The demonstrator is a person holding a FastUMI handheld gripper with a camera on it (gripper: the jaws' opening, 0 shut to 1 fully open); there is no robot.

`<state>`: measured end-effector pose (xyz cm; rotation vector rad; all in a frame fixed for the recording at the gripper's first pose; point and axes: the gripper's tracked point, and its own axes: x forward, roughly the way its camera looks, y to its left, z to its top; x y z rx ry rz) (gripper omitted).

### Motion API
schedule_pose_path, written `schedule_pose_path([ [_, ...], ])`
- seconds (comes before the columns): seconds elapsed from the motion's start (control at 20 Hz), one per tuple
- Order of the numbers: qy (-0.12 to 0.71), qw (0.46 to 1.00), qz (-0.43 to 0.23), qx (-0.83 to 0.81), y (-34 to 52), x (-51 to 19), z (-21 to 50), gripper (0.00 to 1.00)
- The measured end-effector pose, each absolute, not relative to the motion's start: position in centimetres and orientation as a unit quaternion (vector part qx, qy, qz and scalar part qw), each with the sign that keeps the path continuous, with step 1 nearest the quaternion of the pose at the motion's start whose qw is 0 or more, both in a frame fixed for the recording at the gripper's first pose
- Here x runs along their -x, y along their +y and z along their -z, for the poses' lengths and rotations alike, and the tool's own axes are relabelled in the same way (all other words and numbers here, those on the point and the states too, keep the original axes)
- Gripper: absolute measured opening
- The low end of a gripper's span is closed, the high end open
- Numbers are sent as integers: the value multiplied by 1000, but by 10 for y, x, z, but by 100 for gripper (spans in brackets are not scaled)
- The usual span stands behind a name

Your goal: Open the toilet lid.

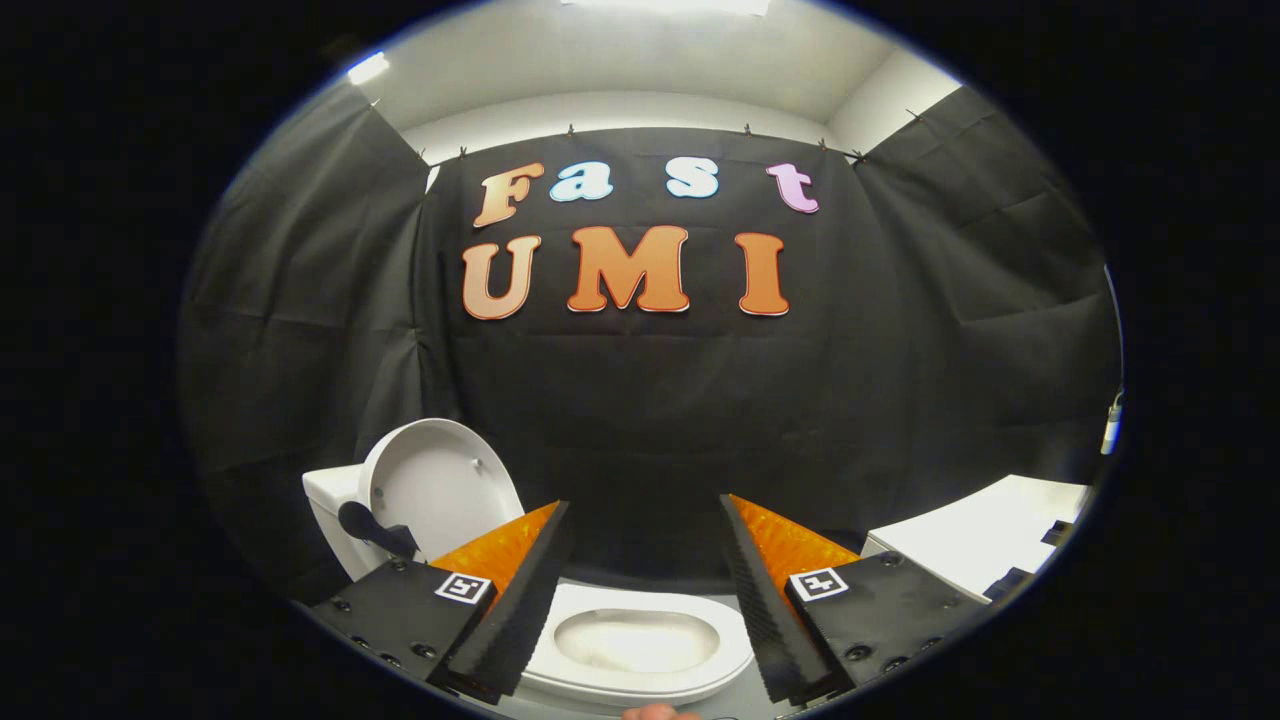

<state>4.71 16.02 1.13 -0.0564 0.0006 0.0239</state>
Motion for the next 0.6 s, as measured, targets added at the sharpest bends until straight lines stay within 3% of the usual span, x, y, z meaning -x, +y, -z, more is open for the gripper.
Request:
schedule_pose_path([
  [0.6, 2, 1000, -12, 25, 168, -47, -10, 93],
])
